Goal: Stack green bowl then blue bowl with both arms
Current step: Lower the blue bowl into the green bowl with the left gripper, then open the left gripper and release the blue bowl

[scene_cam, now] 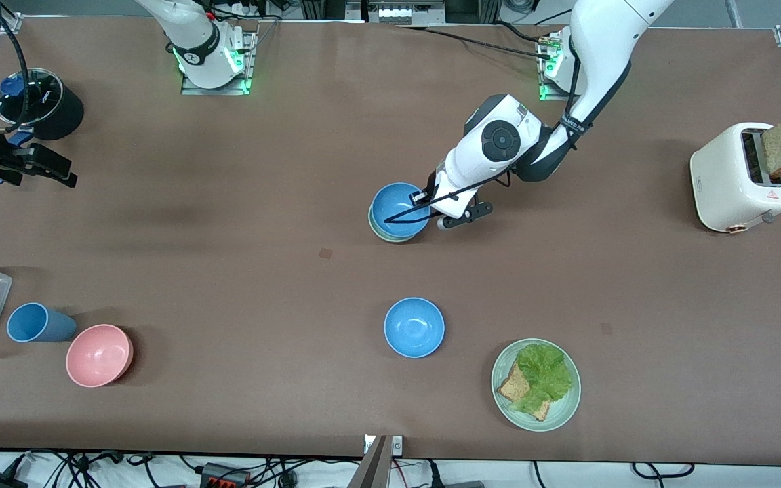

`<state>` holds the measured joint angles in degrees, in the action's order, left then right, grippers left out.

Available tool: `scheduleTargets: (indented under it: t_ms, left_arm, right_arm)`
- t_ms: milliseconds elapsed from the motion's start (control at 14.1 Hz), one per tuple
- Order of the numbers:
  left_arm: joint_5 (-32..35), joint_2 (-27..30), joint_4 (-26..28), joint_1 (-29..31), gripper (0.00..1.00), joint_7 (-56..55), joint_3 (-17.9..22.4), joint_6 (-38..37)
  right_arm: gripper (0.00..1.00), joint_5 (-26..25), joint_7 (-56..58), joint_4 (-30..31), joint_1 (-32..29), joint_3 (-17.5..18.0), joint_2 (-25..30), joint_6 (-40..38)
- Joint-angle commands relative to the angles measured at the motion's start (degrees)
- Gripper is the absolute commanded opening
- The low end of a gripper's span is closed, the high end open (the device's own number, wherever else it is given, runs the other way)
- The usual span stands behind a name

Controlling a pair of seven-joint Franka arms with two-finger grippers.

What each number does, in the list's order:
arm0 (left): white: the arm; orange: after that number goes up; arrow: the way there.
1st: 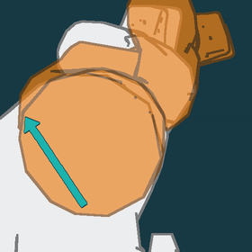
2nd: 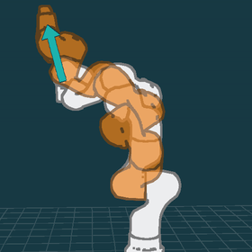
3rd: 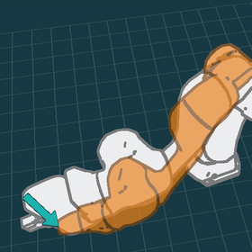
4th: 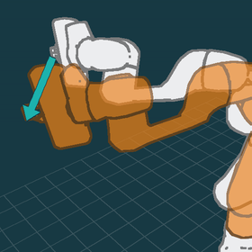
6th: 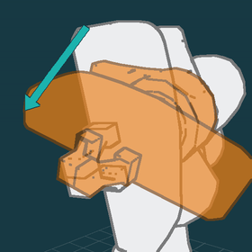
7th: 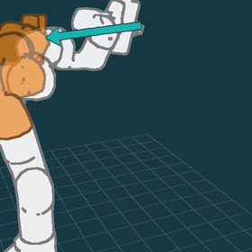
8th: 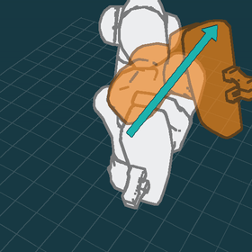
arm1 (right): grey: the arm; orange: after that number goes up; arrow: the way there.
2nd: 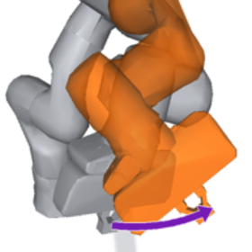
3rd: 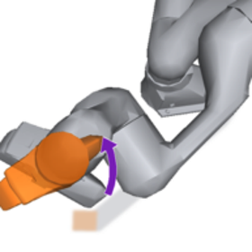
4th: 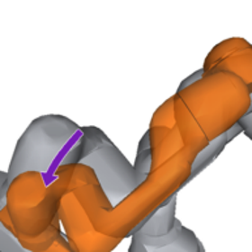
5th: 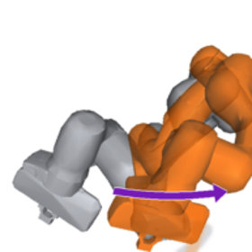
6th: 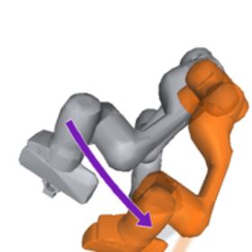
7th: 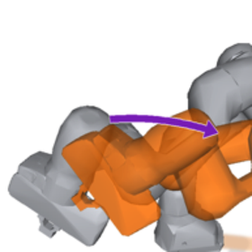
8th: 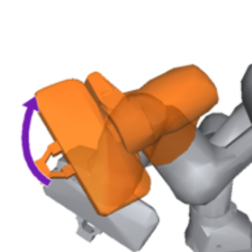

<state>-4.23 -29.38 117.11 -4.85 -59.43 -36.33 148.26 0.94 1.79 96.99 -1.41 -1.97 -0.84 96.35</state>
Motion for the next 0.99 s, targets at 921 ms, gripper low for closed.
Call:
scheduleTargets:
  t_ms: [921]
  left_arm:
    - [1.9, 1.8, -7.6, 2.4, 0.18, -3.4, 0.7, -12.7]
  right_arm:
    - [1.00, -0.8, 0.4, 0.7, -0.4, 0.4, 1.2, 0.2]
